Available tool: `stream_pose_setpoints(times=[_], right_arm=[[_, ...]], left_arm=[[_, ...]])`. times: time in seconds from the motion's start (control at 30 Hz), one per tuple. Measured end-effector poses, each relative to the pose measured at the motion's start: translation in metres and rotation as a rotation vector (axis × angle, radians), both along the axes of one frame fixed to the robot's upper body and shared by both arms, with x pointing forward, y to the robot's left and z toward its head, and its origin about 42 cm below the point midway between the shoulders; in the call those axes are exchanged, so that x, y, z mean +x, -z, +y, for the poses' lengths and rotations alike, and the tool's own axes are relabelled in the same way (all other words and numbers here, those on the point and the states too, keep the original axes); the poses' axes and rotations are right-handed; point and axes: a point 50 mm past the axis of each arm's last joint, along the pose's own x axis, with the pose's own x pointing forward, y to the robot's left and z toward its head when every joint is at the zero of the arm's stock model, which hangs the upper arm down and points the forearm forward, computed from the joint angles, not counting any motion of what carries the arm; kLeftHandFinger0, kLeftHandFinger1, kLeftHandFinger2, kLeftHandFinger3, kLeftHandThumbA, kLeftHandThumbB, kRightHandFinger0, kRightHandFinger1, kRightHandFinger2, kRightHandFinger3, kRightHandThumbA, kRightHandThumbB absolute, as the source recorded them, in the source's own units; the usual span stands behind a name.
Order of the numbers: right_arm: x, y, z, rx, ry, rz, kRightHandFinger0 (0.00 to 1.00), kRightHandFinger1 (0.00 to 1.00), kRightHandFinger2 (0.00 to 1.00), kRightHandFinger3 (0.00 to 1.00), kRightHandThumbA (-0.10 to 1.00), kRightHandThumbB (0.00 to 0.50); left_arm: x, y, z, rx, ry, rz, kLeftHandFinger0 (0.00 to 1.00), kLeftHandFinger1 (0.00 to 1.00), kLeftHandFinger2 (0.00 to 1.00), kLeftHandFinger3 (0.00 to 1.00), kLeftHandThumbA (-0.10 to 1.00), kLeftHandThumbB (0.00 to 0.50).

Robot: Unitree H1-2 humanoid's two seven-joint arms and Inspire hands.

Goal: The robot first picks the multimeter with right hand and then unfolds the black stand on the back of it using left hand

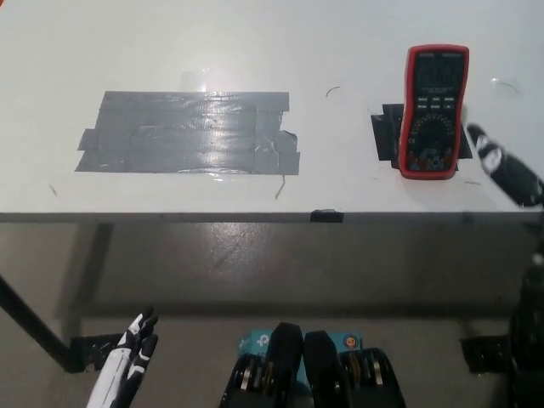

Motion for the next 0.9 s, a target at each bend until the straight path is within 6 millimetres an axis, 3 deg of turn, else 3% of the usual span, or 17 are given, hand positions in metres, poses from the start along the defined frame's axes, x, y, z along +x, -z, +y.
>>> stream_pose_setpoints(times=[0.2, 0.27, 0.37, 0.43, 0.53, 0.67, 0.9], right_arm=[[0.049, -0.015, 0.007, 0.035, 0.074, 0.092, 1.00, 1.00, 1.00, 1.00, 1.00, 0.438], [0.061, -0.019, 0.011, 0.043, 0.084, 0.122, 1.00, 1.00, 1.00, 1.00, 1.00, 0.418], [0.080, -0.023, 0.015, 0.059, 0.091, 0.175, 1.00, 1.00, 1.00, 1.00, 1.00, 0.437], [0.091, -0.023, 0.017, 0.070, 0.096, 0.218, 1.00, 1.00, 1.00, 1.00, 1.00, 0.415], [0.101, -0.020, 0.023, 0.093, 0.095, 0.276, 1.00, 1.00, 1.00, 1.00, 1.00, 0.406], [0.106, -0.011, 0.029, 0.122, 0.091, 0.339, 1.00, 1.00, 1.00, 1.00, 1.00, 0.420], [0.112, -0.010, 0.038, 0.130, 0.104, 0.393, 1.00, 1.00, 1.00, 1.00, 1.00, 0.451]], left_arm=[[0.001, -0.001, 0.000, 0.011, 0.006, -0.007, 1.00, 1.00, 1.00, 1.00, 1.00, 0.071], [0.000, -0.001, 0.000, 0.014, 0.007, -0.007, 1.00, 1.00, 1.00, 1.00, 1.00, 0.076], [0.000, 0.000, 0.000, 0.017, 0.009, -0.006, 1.00, 1.00, 1.00, 1.00, 1.00, 0.073], [-0.002, 0.001, 0.000, 0.018, 0.010, -0.004, 1.00, 1.00, 1.00, 1.00, 1.00, 0.087], [-0.012, 0.007, 0.000, 0.018, 0.008, 0.017, 1.00, 1.00, 1.00, 1.00, 1.00, 0.077], [-0.027, 0.015, 0.002, 0.019, 0.001, 0.050, 1.00, 1.00, 1.00, 1.00, 1.00, 0.104], [-0.030, 0.016, 0.003, 0.019, 0.001, 0.052, 1.00, 1.00, 1.00, 1.00, 1.00, 0.119]])
